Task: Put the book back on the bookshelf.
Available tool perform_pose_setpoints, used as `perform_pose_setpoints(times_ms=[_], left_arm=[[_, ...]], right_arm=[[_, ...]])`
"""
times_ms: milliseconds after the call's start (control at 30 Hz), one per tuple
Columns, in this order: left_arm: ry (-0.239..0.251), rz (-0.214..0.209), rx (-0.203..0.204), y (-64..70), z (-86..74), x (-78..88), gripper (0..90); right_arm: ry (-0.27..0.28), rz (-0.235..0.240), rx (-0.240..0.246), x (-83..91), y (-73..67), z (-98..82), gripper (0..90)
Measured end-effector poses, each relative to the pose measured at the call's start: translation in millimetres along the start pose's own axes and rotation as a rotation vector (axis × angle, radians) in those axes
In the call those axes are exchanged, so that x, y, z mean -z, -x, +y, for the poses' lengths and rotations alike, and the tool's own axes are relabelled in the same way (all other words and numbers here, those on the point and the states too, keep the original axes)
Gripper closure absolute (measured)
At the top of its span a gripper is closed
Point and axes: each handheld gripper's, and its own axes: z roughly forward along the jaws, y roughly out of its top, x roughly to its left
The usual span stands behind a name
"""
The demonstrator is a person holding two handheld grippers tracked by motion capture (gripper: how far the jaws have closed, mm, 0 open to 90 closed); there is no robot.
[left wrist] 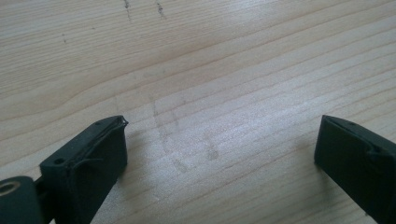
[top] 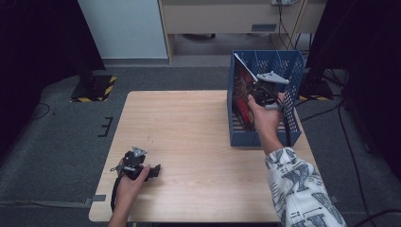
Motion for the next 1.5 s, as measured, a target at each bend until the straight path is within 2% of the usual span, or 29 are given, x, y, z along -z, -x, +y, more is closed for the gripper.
perform_pose_setpoints(times_ms=[233, 633, 867, 1100, 1200, 1267, 1500], left_arm=[[-0.001, 0.0, -0.001, 0.0, 0.2, -0.1, 1.7], [-0.003, 0.0, -0.004, -0.1, 0.2, 0.0, 1.9], [-0.002, 0.0, -0.005, 0.3, 0.3, 0.0, 2.0], [0.001, -0.001, -0.003, 0.7, 0.3, -0.1, 2.2], [0.001, -0.002, -0.004, 0.8, 0.4, -0.1, 2.4], [0.001, -0.002, -0.004, 0.9, 0.4, -0.1, 2.4], [0.003, -0.003, -0.002, 1.2, 0.4, -0.2, 2.4]], right_arm=[[-0.012, 0.021, -0.006, 3.2, 1.0, -6.1, 82.4], [-0.042, 0.055, 0.011, 7.4, 3.3, 5.9, 79.4], [-0.09, 0.07, 0.054, 8.1, 1.3, 20.2, 77.3], [-0.153, 0.081, 0.069, 3.6, 0.8, 31.2, 76.8], [-0.173, 0.094, 0.068, 1.1, 1.6, 32.4, 77.0], [-0.182, 0.095, 0.077, 0.8, 1.1, 32.8, 80.9], [-0.199, 0.086, 0.089, 1.8, 4.5, 34.2, 86.6]])
